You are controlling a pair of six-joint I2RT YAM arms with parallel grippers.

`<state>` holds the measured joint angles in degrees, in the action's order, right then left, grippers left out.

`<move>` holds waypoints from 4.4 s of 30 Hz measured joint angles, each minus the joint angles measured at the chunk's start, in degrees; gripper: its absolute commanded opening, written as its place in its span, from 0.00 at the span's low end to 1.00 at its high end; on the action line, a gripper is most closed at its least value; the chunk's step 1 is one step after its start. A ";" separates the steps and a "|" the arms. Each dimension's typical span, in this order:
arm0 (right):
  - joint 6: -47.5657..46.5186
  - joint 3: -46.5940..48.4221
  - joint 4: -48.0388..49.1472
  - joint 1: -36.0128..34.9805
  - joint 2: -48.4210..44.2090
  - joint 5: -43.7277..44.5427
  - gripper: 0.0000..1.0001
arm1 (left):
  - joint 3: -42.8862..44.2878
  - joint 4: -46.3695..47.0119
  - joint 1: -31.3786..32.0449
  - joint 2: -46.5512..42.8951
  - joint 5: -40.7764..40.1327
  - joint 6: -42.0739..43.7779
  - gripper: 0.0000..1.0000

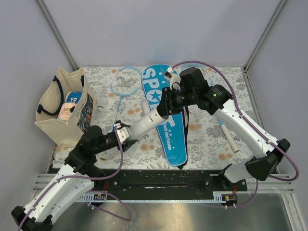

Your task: Pack up the badminton gear

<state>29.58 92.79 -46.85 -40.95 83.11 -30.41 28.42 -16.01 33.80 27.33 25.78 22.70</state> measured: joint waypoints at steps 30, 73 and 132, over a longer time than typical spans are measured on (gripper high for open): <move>1.70 -11.34 13.31 6.08 -15.63 9.33 0.62 | -1.29 4.44 0.04 -6.38 -7.02 -2.51 0.38; -3.32 6.16 23.96 -0.37 42.66 -2.25 0.62 | -3.41 5.01 0.04 -23.12 -19.41 -13.38 0.39; -7.87 -2.19 16.98 9.44 -14.32 8.31 0.00 | -4.02 0.85 0.04 -9.84 -15.96 -11.39 0.39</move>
<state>21.71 90.61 -29.87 -31.51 68.79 -22.11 24.40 -15.16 33.85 17.50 9.82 11.31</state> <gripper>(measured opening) 0.015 0.664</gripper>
